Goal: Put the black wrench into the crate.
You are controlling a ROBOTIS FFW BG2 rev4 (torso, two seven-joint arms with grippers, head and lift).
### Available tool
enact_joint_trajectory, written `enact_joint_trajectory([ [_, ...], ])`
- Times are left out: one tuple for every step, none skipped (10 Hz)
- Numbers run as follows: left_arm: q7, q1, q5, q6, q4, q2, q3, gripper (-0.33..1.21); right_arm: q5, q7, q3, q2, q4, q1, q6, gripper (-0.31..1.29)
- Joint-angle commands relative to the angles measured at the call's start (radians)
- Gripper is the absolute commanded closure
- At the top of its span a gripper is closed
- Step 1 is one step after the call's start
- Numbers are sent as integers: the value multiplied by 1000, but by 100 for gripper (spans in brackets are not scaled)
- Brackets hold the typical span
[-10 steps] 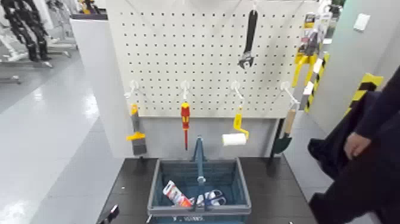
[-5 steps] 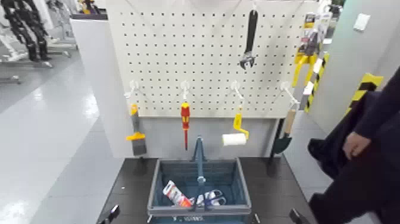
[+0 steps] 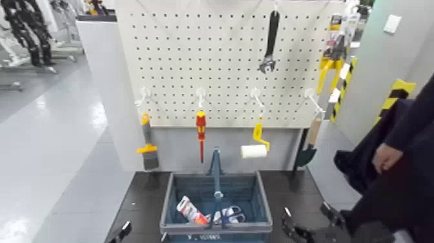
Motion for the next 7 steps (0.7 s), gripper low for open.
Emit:
enact_joint_trajectory([
  [-3,-5,1,2,3,-1,-4,24,-13,36,-32,2,20,-91,51,16],
  [-5,-7,1,2,4,1,-5,24,-26,50,-38,2,25,-131,68,16],
  [-6,-10,1,2,6,1,-7,24,-30,75,-44,1,31,-176,91,16],
  [-8,-14,1,2,6,1,-8,24,-35,96,-50,1,39,-211,109,16],
  [-11,-16,1,4,7,2,-11,24,-36,109,-50,-2,51,-248,114,16],
  [-14,-20,1,4,9,4,-13,24,-45,122,-49,-2,69,-286,120,16],
  [-15,-23,1,8,9,5,-16,24,-58,145,-47,-7,97,-334,132,16],
])
